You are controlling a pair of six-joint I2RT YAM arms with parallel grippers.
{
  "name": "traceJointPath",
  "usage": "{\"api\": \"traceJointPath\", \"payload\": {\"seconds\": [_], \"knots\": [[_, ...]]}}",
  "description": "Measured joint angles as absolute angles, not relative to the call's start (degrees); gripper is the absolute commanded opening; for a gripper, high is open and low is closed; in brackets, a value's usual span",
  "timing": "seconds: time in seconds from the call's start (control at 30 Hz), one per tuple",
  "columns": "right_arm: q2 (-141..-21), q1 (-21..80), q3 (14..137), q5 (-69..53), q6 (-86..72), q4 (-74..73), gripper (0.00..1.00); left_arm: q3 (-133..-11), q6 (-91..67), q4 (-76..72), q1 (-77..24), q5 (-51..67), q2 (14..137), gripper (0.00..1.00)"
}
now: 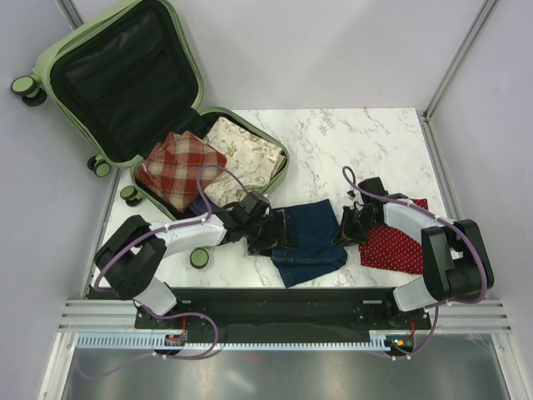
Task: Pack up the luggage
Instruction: Pick up the clothes at the center of the board.
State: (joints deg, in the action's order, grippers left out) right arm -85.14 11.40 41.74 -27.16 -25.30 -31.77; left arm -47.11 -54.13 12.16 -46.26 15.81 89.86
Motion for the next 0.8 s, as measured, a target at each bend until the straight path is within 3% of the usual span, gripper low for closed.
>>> {"api": "traceJointPath", "payload": {"seconds": [0.43, 0.8], "knots": [[-84.7, 11.4, 41.5, -27.2, -25.3, -31.7, 0.0, -44.6, -55.7, 11.8, -48.6, 11.6, 88.1, 1.0], [-83.8, 11.4, 40.6, -27.2, -25.3, -31.6, 0.0, -51.4, -57.8, 15.2, -50.3, 8.0, 94.8, 1.0]]}}
